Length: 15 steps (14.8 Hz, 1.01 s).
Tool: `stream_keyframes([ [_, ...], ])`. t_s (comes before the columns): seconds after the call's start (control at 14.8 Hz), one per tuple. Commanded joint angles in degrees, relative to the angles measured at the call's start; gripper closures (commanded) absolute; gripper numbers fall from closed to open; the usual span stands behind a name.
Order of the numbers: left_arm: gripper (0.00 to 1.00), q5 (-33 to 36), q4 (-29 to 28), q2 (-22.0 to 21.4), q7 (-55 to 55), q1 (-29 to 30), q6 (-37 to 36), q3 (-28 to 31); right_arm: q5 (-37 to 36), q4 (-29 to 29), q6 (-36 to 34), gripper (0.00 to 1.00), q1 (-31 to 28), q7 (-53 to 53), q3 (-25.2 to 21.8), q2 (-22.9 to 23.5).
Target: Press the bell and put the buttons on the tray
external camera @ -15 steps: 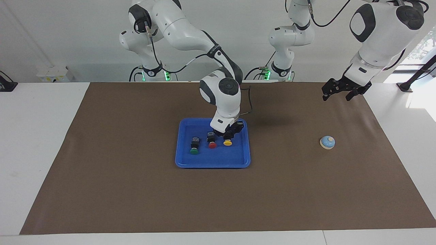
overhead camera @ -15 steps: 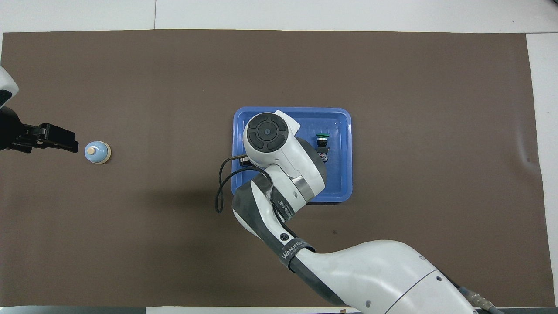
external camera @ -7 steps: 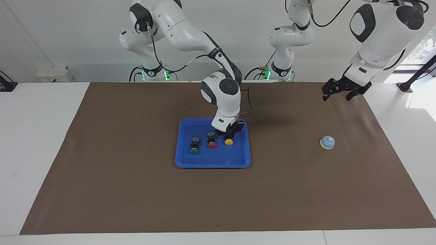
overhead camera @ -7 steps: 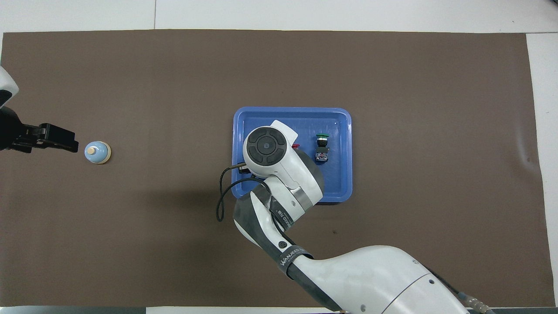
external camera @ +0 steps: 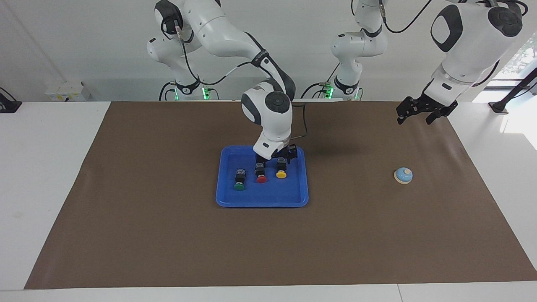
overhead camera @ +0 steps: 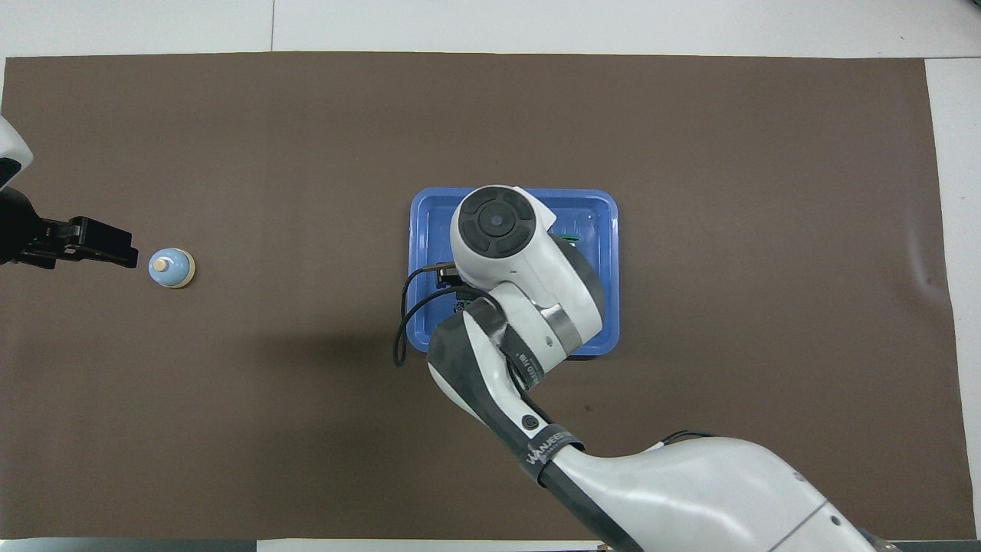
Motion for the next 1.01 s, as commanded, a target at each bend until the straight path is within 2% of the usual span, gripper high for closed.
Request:
stream_keyframes([
  [0.0,0.00,0.49,0.36,-0.39,-0.21,-0.24,-0.77,0.28,0.91,-0.70,-5.92,0.00,-7.56,-1.00,0.43,-6.89],
  [0.4,0.00,0.49,0.27,-0.39,-0.21,-0.24,-0.77,0.28,0.83,-0.70,-17.43,0.00,-23.99,-20.13,0.95,-14.20],
  [0.61,0.00,0.49,0.27,-0.39,-0.21,-0.24,-0.77,0.28,0.74,-1.23,-22.36,0.00,-28.32,-28.94,0.34,-18.33],
  [0.94,0.00,0.49,0.27,-0.39,-0.21,-0.24,-0.77,0.28,0.13,-2.90,-31.15,0.00,-34.22,-33.00,0.34,-25.89],
])
